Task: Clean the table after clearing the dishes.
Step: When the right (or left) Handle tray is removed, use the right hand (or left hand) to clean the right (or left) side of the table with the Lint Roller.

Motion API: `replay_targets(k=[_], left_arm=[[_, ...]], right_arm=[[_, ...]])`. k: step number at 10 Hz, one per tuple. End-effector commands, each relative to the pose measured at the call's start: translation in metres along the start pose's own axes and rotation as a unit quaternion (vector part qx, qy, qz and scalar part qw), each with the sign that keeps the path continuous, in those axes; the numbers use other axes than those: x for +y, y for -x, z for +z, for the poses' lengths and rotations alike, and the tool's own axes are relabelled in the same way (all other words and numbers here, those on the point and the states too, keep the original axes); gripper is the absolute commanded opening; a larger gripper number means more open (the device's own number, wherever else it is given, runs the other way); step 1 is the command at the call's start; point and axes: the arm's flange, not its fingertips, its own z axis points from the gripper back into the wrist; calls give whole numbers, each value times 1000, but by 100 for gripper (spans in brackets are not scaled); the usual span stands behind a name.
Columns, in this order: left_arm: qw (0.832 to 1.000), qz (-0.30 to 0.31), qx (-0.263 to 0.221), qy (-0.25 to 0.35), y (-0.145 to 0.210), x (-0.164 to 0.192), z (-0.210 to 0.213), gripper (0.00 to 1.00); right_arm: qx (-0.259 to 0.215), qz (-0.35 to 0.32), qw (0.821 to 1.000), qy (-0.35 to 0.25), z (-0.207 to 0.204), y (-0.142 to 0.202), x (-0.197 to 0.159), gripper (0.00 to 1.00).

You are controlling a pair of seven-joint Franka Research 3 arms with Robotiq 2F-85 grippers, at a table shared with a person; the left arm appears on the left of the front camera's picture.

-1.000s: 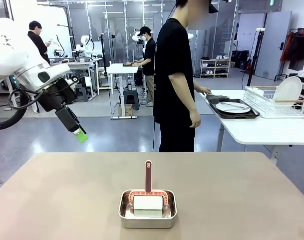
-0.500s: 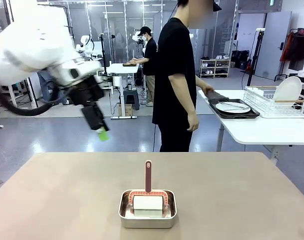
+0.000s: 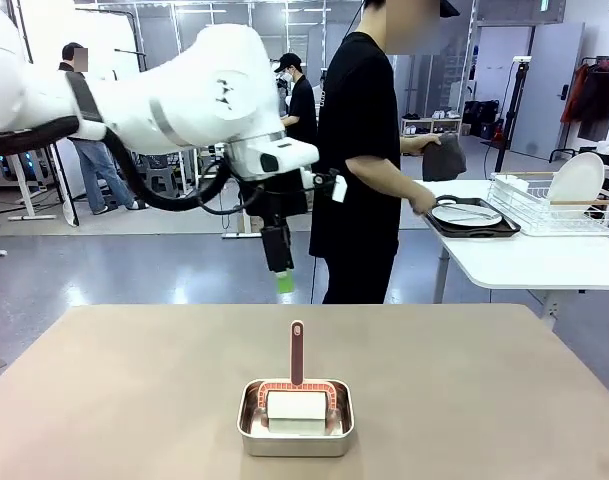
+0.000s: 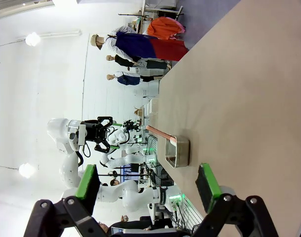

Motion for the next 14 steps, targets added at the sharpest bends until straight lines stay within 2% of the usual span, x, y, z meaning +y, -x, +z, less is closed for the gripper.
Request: replay_targets(k=[1,3,6,14], left_arm=[[999,-11,30,10,-14,8,-9,100],[997,-59,33,23,-17,16,-29,100],[994,-77,67,26,-23,20,-56,100],[994,-28,93,46,-17,40,-108,100]], right_arm=[[1,0,1000,5,1,3,4,100],[1,0,1000,5,1,3,4,100],[1,0,1000,5,1,3,4,100],[1,0,1000,5,1,3,4,100]])
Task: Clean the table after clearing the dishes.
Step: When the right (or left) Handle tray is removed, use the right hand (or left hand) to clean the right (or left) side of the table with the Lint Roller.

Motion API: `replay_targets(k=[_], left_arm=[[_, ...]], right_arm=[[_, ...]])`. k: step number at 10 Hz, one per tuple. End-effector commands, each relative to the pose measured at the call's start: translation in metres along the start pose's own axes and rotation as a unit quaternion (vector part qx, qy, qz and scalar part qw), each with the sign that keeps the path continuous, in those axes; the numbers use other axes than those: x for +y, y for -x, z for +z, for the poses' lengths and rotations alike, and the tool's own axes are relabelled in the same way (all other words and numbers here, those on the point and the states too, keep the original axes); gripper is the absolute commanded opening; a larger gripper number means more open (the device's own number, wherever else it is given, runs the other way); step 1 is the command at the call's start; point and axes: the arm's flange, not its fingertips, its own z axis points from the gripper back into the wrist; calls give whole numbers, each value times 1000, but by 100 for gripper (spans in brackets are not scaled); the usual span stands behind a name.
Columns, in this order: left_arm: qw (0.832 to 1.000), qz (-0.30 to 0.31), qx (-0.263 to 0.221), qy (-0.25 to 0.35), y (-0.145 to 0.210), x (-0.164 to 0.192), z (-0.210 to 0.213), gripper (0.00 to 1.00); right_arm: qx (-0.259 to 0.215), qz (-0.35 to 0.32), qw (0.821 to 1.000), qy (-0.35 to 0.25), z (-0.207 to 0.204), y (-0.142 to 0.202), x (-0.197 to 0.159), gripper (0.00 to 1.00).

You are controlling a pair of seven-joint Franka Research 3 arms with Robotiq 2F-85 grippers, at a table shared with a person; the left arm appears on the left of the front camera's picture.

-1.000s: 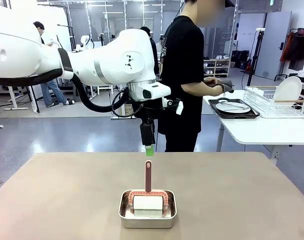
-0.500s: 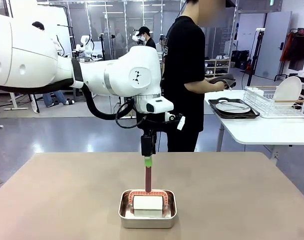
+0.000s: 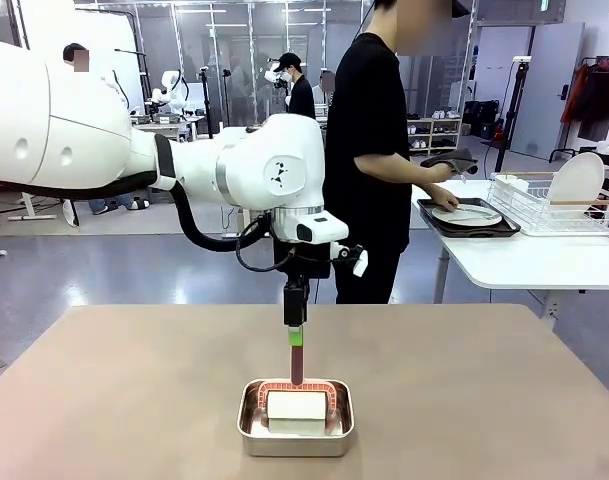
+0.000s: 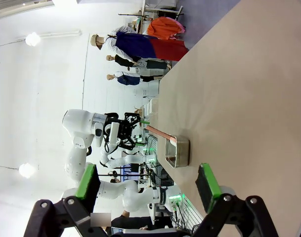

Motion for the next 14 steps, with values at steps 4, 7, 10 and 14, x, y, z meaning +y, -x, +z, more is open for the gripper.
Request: replay_targets(k=[4,7,10,14], left_arm=[[999,27,6,29,0,23,-19,100],[998,31,9,47,1,25,-29,100],[997,36,20,63,2,24,-42,100],[998,29,8,62,3,24,-50,100]], right_arm=[[1,0,1000,5,1,3,4,100],[1,0,1000,5,1,3,4,100],[1,0,1000,5,1,3,4,100],[1,0,1000,5,1,3,4,100]])
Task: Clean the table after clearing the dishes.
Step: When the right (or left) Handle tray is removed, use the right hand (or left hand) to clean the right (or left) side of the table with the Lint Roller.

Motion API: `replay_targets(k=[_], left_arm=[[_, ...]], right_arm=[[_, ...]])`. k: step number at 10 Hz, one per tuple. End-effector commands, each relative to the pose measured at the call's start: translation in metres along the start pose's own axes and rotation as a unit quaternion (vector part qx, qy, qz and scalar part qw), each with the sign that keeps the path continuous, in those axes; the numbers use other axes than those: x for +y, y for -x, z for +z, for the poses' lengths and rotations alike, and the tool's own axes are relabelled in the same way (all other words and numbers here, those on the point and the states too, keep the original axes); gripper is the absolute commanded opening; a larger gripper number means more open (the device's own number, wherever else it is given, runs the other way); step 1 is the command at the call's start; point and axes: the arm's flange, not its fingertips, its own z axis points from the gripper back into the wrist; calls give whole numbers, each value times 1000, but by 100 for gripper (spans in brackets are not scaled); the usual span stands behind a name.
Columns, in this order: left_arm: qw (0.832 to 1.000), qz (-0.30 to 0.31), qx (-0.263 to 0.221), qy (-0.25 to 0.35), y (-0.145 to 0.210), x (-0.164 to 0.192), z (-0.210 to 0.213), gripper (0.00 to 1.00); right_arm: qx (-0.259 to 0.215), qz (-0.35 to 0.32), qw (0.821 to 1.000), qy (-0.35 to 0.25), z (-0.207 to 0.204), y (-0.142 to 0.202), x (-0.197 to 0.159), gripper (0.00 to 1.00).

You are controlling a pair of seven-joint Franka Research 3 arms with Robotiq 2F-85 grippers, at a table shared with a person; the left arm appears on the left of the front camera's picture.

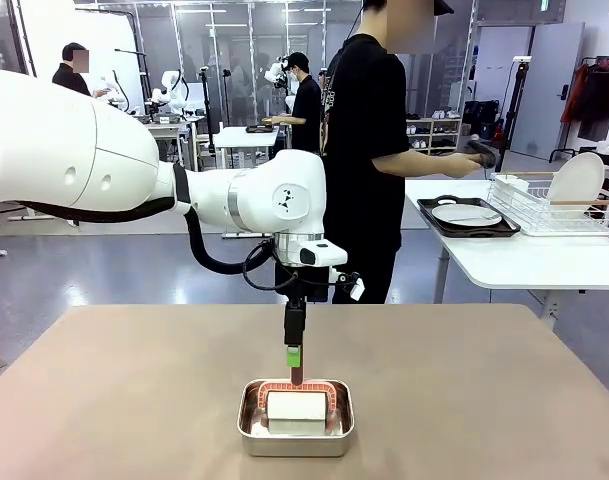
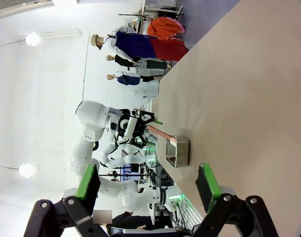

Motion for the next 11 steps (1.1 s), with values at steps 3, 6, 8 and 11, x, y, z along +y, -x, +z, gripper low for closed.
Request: replay_targets(k=[3,6,8,11], left_arm=[[1000,7,-19,-1,2,1,-1,71],[1000,3,-28,-1,0,1,2,44],[1000,2,-31,4,1,1,4,25],[999,3,-44,14,4,1,7,0]], right_arm=[[1,0,1000,5,1,3,4,100],[1,0,1000,5,1,3,4,100],[1,0,1000,5,1,3,4,100],[1,0,1000,5,1,3,4,100]])
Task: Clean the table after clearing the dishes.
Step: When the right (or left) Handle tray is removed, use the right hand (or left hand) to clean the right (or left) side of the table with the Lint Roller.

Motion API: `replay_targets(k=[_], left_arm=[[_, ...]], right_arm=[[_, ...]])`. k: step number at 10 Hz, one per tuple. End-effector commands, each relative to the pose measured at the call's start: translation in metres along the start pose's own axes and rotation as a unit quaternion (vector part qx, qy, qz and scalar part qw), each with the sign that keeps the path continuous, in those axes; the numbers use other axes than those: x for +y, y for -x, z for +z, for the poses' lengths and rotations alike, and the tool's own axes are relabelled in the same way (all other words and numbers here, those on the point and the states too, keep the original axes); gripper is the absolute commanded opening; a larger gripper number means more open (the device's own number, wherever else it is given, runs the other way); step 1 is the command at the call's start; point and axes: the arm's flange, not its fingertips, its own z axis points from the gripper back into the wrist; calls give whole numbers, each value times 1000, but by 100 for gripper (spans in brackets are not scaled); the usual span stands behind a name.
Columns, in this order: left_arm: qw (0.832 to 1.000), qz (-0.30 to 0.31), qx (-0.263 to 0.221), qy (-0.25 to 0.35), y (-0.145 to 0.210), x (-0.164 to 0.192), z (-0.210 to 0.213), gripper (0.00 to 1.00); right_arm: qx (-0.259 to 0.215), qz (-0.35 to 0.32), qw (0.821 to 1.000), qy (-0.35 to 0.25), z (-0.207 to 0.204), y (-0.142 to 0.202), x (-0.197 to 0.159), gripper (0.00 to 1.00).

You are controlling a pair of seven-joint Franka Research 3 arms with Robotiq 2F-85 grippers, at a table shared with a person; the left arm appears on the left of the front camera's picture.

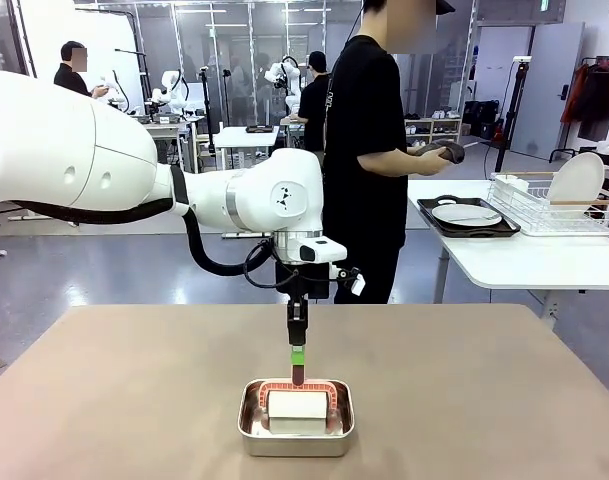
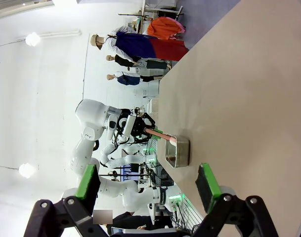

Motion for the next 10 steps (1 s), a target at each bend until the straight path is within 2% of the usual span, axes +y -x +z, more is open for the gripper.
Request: replay_targets(k=[1,2,6,7,10], left_arm=[[1000,-3,-19,9,3,-3,4,3],[1000,-2,-16,10,3,-4,4,0],[1000,-7,-11,18,2,-7,8,2],[1000,-12,7,19,2,-7,8,2],[1000,1,-2,3,1,0,1,2]], right_arm=[[1,0,1000,5,1,3,4,100],[1,0,1000,5,1,3,4,100],[1,0,1000,5,1,3,4,100],[1,0,1000,5,1,3,4,100],[1,0,1000,5,1,3,4,100]])
